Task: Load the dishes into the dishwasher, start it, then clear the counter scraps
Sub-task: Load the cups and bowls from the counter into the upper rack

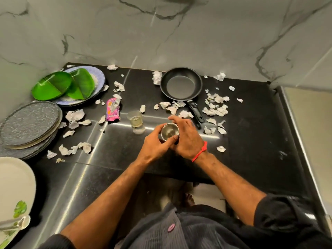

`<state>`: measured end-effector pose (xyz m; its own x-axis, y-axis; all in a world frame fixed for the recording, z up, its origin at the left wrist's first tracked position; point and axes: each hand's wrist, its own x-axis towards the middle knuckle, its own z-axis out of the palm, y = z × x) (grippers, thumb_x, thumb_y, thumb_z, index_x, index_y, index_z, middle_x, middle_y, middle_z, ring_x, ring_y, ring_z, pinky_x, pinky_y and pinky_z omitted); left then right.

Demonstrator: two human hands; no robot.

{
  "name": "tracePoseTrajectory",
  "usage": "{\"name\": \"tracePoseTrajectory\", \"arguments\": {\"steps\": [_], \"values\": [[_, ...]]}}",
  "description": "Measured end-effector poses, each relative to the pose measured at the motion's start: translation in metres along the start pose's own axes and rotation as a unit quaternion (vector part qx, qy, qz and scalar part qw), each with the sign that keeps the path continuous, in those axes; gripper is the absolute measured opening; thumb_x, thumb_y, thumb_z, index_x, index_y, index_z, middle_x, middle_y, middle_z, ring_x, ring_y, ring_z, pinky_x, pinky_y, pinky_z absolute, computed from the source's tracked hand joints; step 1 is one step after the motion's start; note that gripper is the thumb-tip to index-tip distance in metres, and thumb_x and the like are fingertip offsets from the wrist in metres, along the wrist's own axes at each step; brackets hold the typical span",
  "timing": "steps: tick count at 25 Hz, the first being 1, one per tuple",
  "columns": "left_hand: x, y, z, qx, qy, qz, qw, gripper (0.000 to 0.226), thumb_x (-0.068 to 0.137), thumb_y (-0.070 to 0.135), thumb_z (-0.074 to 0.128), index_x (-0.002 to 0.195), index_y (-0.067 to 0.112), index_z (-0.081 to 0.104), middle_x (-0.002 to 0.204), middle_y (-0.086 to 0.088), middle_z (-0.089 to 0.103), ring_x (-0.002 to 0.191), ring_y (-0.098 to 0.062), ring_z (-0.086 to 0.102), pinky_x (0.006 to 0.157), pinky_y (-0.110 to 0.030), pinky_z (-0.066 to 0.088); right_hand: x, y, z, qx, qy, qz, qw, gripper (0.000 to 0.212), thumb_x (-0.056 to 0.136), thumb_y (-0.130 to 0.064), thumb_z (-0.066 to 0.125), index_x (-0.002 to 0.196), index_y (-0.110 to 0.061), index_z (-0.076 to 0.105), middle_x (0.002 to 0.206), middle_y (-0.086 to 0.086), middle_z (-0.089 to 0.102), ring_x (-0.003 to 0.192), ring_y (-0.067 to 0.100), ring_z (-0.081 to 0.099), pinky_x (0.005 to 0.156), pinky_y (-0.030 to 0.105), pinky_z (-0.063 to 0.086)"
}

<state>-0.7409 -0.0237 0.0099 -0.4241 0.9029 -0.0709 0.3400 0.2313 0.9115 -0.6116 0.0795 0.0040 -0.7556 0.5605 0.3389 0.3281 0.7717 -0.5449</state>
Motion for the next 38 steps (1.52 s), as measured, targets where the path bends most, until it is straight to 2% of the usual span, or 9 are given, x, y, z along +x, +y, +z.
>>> {"name": "tracePoseTrajectory", "arguments": {"steps": [4, 9, 14, 20, 22, 28, 31, 35, 38], "values": [[-0.024, 0.014, 0.025, -0.032, -0.192, 0.052, 0.979, 0.076, 0.074, 0.064, 0.077, 0.14, 0.046, 0.042, 0.124, 0.025, 0.063, 0.113, 0.006, 0.062, 0.095, -0.02, 0.054, -0.07, -0.011, -0.031, -0.063, 0.062, 0.028, 0.996, 0.084, 0.064, -0.037, 0.075, 0.138, -0.022, 0.039, 0.123, -0.004, 0.056, 0.106, 0.023, 0.049, 0.089, 0.043, 0.046], [-0.065, 0.041, 0.101, -0.22, -0.266, -0.024, 0.938, 0.049, 0.084, 0.053, 0.066, 0.129, 0.036, 0.057, 0.117, 0.0, 0.07, 0.104, -0.021, 0.07, 0.087, -0.049, 0.057, -0.155, -0.023, -0.065, 0.064, 0.214, 0.162, 0.961, 0.084, 0.068, -0.034, 0.08, 0.139, -0.021, 0.038, 0.134, -0.011, 0.037, 0.119, 0.025, 0.046, 0.1, 0.046, 0.045], [-0.107, 0.076, 0.162, -0.396, -0.318, -0.163, 0.845, 0.046, 0.102, 0.033, 0.036, 0.137, 0.008, 0.05, 0.109, -0.02, 0.063, 0.089, -0.028, 0.06, 0.067, -0.035, 0.046, -0.235, -0.026, -0.088, 0.188, 0.253, 0.332, 0.889, 0.076, 0.072, -0.048, 0.079, 0.138, -0.027, 0.046, 0.128, -0.003, 0.058, 0.118, 0.014, 0.057, 0.102, 0.042, 0.048], [-0.145, 0.119, 0.263, -0.251, -0.414, -0.16, 0.861, 0.045, 0.105, 0.025, 0.027, 0.141, 0.023, 0.054, 0.11, -0.018, 0.064, 0.084, -0.028, 0.057, 0.067, -0.036, 0.043, -0.344, -0.001, -0.144, 0.141, 0.308, 0.391, 0.856, 0.076, 0.077, -0.046, 0.077, 0.143, -0.031, 0.044, 0.127, -0.006, 0.051, 0.119, 0.007, 0.054, 0.1, 0.02, 0.045], [-0.153, 0.125, 0.303, -0.186, -0.437, -0.154, 0.867, 0.041, 0.106, 0.024, 0.03, 0.135, 0.021, 0.059, 0.11, -0.022, 0.065, 0.085, -0.032, 0.055, 0.07, -0.043, 0.042, -0.381, 0.01, -0.161, 0.112, 0.311, 0.409, 0.851, 0.076, 0.077, -0.043, 0.078, 0.143, -0.026, 0.045, 0.126, -0.003, 0.049, 0.121, 0.005, 0.051, 0.101, 0.021, 0.044], [-0.185, 0.132, 0.452, 0.027, -0.476, -0.09, 0.874, 0.034, 0.103, 0.013, 0.047, 0.134, 0.024, 0.057, 0.101, 0.004, 0.065, 0.07, -0.004, 0.063, 0.055, -0.025, 0.054, -0.514, 0.082, -0.207, 0.067, 0.293, 0.477, 0.826, 0.074, 0.076, -0.023, 0.083, 0.14, -0.01, 0.048, 0.132, 0.005, 0.052, 0.125, 0.014, 0.048, 0.109, 0.036, 0.042], [-0.193, 0.128, 0.509, 0.126, -0.497, -0.047, 0.857, 0.039, 0.102, 0.018, 0.054, 0.139, 0.026, 0.049, 0.123, 0.004, 0.06, 0.084, -0.012, 0.064, 0.064, -0.026, 0.05, -0.564, 0.131, -0.22, 0.076, 0.291, 0.555, 0.775, 0.073, 0.073, -0.014, 0.083, 0.138, -0.012, 0.049, 0.13, 0.006, 0.051, 0.12, 0.021, 0.052, 0.105, 0.041, 0.046], [-0.194, 0.125, 0.57, 0.202, -0.511, 0.012, 0.835, 0.042, 0.099, 0.019, 0.058, 0.139, 0.03, 0.051, 0.125, 0.009, 0.057, 0.091, 0.0, 0.059, 0.073, -0.016, 0.047, -0.614, 0.215, -0.222, 0.068, 0.259, 0.648, 0.713, 0.074, 0.075, -0.018, 0.083, 0.14, -0.013, 0.047, 0.133, 0.01, 0.053, 0.123, 0.026, 0.051, 0.107, 0.038, 0.042], [-0.191, 0.116, 0.599, 0.203, -0.501, 0.026, 0.841, 0.042, 0.098, 0.02, 0.059, 0.139, 0.029, 0.051, 0.129, 0.005, 0.059, 0.108, -0.006, 0.06, 0.092, -0.026, 0.053, -0.635, 0.271, -0.207, 0.068, 0.218, 0.681, 0.696, 0.08, 0.077, -0.02, 0.082, 0.145, -0.013, 0.042, 0.14, 0.013, 0.05, 0.128, 0.03, 0.049, 0.109, 0.041, 0.041]]}}
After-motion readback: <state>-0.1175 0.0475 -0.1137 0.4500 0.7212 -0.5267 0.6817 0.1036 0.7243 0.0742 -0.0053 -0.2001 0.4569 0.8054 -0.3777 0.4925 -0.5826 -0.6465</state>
